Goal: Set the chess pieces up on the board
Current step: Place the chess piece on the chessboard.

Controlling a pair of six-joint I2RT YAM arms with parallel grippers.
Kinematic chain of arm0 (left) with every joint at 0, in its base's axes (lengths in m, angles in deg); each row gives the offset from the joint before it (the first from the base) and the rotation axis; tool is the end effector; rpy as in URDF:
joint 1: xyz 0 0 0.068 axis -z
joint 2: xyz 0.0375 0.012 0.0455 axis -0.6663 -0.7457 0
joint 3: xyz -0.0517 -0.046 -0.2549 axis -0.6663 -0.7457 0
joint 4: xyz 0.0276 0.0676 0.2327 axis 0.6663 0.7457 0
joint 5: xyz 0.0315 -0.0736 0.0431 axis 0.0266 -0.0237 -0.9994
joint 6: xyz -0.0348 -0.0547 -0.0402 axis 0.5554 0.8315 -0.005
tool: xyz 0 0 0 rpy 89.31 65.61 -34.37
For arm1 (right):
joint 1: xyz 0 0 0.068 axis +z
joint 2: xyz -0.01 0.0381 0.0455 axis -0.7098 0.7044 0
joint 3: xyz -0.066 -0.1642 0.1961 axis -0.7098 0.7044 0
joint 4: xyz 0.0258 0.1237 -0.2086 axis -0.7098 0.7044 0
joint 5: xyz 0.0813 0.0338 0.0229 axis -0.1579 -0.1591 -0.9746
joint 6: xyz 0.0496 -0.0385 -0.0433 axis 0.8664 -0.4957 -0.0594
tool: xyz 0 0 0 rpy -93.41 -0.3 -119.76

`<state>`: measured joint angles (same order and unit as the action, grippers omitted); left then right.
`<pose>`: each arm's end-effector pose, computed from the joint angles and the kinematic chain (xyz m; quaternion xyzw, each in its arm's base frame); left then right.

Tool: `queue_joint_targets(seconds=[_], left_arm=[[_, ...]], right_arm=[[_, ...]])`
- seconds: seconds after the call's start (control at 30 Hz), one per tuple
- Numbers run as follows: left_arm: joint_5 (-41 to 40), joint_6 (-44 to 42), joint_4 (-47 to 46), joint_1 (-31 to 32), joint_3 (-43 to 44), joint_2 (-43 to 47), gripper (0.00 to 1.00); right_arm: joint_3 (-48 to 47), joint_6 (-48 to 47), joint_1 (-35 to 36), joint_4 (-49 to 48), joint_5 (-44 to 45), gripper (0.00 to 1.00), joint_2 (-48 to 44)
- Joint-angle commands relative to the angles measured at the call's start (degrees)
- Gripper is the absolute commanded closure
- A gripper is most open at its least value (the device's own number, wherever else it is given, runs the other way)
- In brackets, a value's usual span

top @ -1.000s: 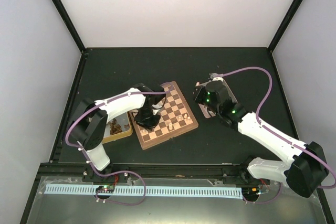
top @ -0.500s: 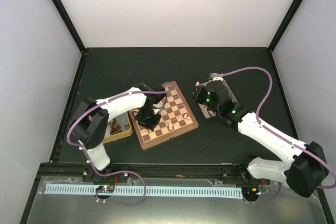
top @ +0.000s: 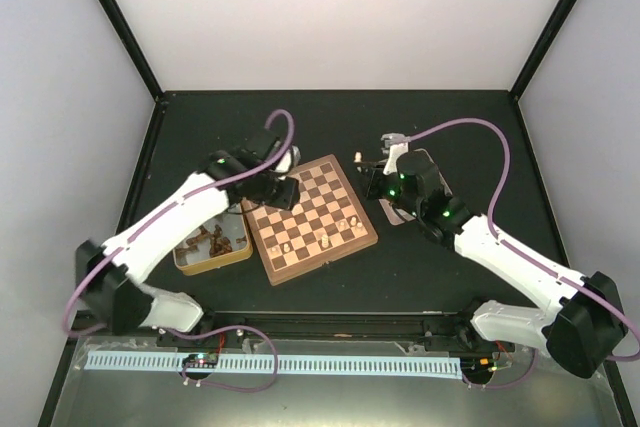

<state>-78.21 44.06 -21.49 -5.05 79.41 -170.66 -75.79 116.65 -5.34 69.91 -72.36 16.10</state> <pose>0.2156 -0.1660 0.2575 0.1346 0.9714 -0.1222 0.1529 0.2156 0.1768 0.2788 0.0034 0.8346 0.3365 0.4361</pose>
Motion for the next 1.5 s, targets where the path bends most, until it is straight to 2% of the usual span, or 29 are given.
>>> queue_joint_targets(seconds=[0.0,0.13,0.27,0.4,0.57,0.67,0.77,1.23,1.3,1.47], left_arm=[[-2.31,4.11,-13.73,-1.06,-0.27,10.50,0.55],[0.74,6.52,-27.68,-1.77,-6.51,18.98,0.47],[7.06,10.06,-37.54,-2.88,-10.92,25.01,0.34],[16.38,11.05,-40.85,-4.33,-11.57,26.30,0.25],[31.69,11.52,-40.59,-6.07,-9.62,23.77,0.23],[38.40,11.07,-37.63,-6.48,-7.80,21.10,0.31],[41.39,9.16,-33.00,-6.51,-5.90,18.88,0.41],[41.51,6.09,-27.99,-6.66,-3.99,16.36,0.93],[40.93,5.81,-27.80,-6.74,-3.66,16.21,0.98],[37.98,4.31,-27.00,-6.76,-3.33,16.20,0.98]], right_arm=[[0.33,-14.24,0.32,-9.56,-13.49,0.86,-1.35],[0.65,-24.29,0.54,-14.32,-24.28,0.87,-1.11],[0.46,-30.83,0.55,-17.28,-30.25,0.88,-0.37],[-0.75,-35.11,0.71,-18.11,-35.93,0.88,0.80],[-2.27,-40.33,1.29,-16.11,-39.40,0.88,1.95],[-2.59,-41.98,1.43,-15.29,-39.62,0.88,2.20],[-2.93,-42.36,1.43,-14.98,-39.47,0.88,2.52],[-3.74,-43.36,1.52,-12.68,-39.40,0.88,3.25],[-3.67,-43.46,1.52,-12.32,-39.14,0.84,3.27],[-3.54,-42.84,1.47,-10.75,-37.90,0.68,2.79]])
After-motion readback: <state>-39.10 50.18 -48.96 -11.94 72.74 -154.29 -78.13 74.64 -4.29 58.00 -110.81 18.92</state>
